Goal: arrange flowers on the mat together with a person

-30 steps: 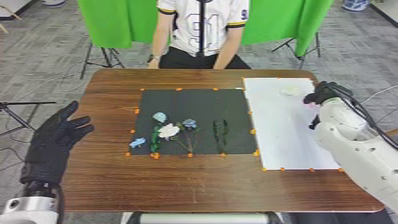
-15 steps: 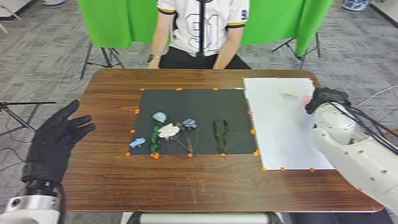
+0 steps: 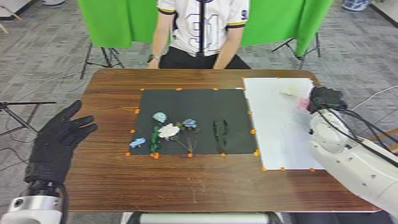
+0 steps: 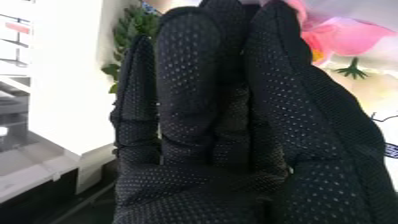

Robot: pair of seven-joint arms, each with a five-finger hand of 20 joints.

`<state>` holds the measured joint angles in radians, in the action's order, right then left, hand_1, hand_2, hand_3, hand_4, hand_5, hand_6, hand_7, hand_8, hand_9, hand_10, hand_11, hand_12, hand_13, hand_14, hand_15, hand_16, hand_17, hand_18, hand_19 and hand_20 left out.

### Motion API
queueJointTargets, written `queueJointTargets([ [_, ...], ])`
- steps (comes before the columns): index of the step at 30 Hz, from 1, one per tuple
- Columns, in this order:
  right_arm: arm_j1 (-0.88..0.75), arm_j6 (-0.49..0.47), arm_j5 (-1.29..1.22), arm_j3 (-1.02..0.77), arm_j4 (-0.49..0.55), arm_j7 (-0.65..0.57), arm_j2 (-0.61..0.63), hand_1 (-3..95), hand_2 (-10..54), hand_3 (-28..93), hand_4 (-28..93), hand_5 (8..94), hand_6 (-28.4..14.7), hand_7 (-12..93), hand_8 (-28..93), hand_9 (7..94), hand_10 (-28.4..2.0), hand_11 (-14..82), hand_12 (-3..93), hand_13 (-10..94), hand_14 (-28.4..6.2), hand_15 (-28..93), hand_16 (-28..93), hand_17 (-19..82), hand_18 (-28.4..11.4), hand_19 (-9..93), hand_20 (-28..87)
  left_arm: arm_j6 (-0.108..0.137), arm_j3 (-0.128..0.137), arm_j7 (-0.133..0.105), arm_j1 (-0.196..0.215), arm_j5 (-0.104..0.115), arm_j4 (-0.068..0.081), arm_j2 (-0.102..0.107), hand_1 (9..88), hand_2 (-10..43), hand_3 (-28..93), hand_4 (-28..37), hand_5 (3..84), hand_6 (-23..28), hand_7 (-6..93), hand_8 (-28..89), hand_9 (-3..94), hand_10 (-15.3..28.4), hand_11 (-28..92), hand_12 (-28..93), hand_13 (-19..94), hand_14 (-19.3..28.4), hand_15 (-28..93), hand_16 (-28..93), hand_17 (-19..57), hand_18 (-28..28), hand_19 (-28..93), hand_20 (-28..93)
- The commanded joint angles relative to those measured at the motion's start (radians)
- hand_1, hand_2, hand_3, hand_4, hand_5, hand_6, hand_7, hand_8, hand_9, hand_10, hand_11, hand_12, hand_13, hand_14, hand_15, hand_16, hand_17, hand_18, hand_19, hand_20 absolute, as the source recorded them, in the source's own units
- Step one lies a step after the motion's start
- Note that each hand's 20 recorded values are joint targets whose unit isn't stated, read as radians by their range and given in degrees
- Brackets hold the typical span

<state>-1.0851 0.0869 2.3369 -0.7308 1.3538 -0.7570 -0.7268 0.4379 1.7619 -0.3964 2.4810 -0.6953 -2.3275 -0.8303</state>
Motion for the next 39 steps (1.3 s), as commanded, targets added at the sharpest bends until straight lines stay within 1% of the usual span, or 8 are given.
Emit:
queueJointTargets([
  [1, -0.010, 0.149, 0.052, 0.027, -0.004, -0.082, 0.017, 61.0, -9.5, 62, -28, 82.7, 5.4, 26, 1, 92.6, -1.4, 14.1, 39.9, 82, 0.7, 52, 28, 36, -12.7, 79, 10, -0.004, -0.002, -0.010, 0.021, 0.011, 0.005, 0.005, 18.9, 6.4, 78, -28.3, 31.8, 6.5, 17.0, -12, 32.0, 18.9, 34, 10, 22, 25.5, 63, -12, -9.5, 21.1, 50, 15],
  [10, -0.013, 0.215, 0.073, -0.011, 0.052, -0.076, 0.026, 60.7, -9.5, 65, -28, 84.4, 3.8, 24, 3, 93.1, -2.0, 14.2, 41.5, 83, -0.1, 52, 29, 37, -13.7, 80, 10, -0.008, -0.001, 0.009, 0.018, 0.001, 0.003, 0.003, 18.8, 6.4, 78, -28.3, 31.8, 6.4, 17.0, -12, 31.9, 18.9, 34, 10, 22, 25.5, 63, -12, -9.5, 21.1, 50, 15],
  [15, -0.031, 0.222, 0.083, -0.033, 0.160, -0.021, 0.039, 59.9, -9.5, 66, -28, 84.9, 3.4, 24, 3, 93.3, -2.4, 14.2, 41.8, 83, -0.4, 52, 30, 37, -13.8, 80, 10, -0.007, 0.007, 0.014, 0.026, -0.002, 0.001, 0.001, 18.8, 6.3, 78, -28.3, 31.8, 6.4, 17.0, -12, 31.9, 18.9, 34, 10, 22, 25.6, 63, -12, -9.5, 21.1, 50, 15],
  [21, 0.000, 0.151, 0.042, 0.006, 0.349, 0.081, 0.046, 59.5, -9.5, 67, -28, 85.1, 3.3, 23, 4, 93.4, -2.5, 14.3, 42.1, 83, -0.8, 53, 31, 36, -14.1, 80, 10, -0.007, 0.014, 0.022, 0.023, -0.003, -0.001, 0.002, 18.9, 6.4, 78, -28.3, 31.8, 6.5, 16.9, -12, 31.9, 19.0, 34, 10, 22, 25.5, 63, -12, -9.5, 21.1, 50, 15],
  [25, 0.050, 0.075, 0.007, 0.063, 0.432, 0.149, 0.019, 59.4, -9.5, 68, -28, 85.2, 3.2, 23, 4, 93.4, -2.6, 14.3, 42.5, 83, -1.1, 53, 31, 36, -14.2, 80, 11, -0.005, 0.020, 0.027, 0.026, -0.005, -0.005, 0.003, 18.9, 6.4, 78, -28.3, 31.8, 6.5, 16.9, -12, 31.9, 19.0, 34, 10, 22, 25.5, 63, -12, -9.5, 21.1, 50, 15],
  [27, 0.080, 0.042, -0.010, 0.103, 0.457, 0.182, 0.001, 59.4, -9.5, 68, -28, 85.1, 3.1, 23, 5, 93.4, -2.7, 14.2, 42.6, 83, -1.3, 54, 31, 36, -14.2, 80, 11, -0.001, 0.017, 0.018, 0.031, 0.000, -0.007, 0.007, 18.9, 6.4, 78, -28.3, 31.8, 6.5, 16.9, -12, 31.9, 18.9, 34, 10, 22, 25.5, 63, -12, -9.5, 21.1, 50, 15],
  [33, 0.144, -0.026, -0.010, 0.204, 0.446, 0.235, -0.088, 59.6, -9.5, 68, -28, 85.1, 3.0, 22, 5, 93.2, -3.0, 14.2, 42.9, 82, -1.5, 54, 31, 35, -14.4, 80, 11, -0.008, 0.016, 0.037, 0.016, -0.007, -0.005, 0.007, 19.0, 6.4, 78, -28.3, 31.8, 6.5, 17.0, -12, 31.9, 18.9, 34, 10, 22, 25.5, 63, -12, -9.5, 21.1, 50, 15],
  [39, 0.119, -0.104, -0.004, 0.209, 0.411, 0.243, -0.149, 59.8, -9.5, 67, -28, 85.0, 2.9, 22, 5, 93.0, -3.0, 14.3, 43.0, 82, -1.6, 55, 31, 35, -14.4, 79, 12, -0.010, 0.015, 0.040, 0.019, -0.005, -0.005, 0.008, 19.0, 6.4, 78, -28.3, 31.8, 6.6, 17.0, -12, 31.9, 19.0, 34, 10, 22, 25.5, 63, -12, -9.5, 21.1, 50, 15],
])
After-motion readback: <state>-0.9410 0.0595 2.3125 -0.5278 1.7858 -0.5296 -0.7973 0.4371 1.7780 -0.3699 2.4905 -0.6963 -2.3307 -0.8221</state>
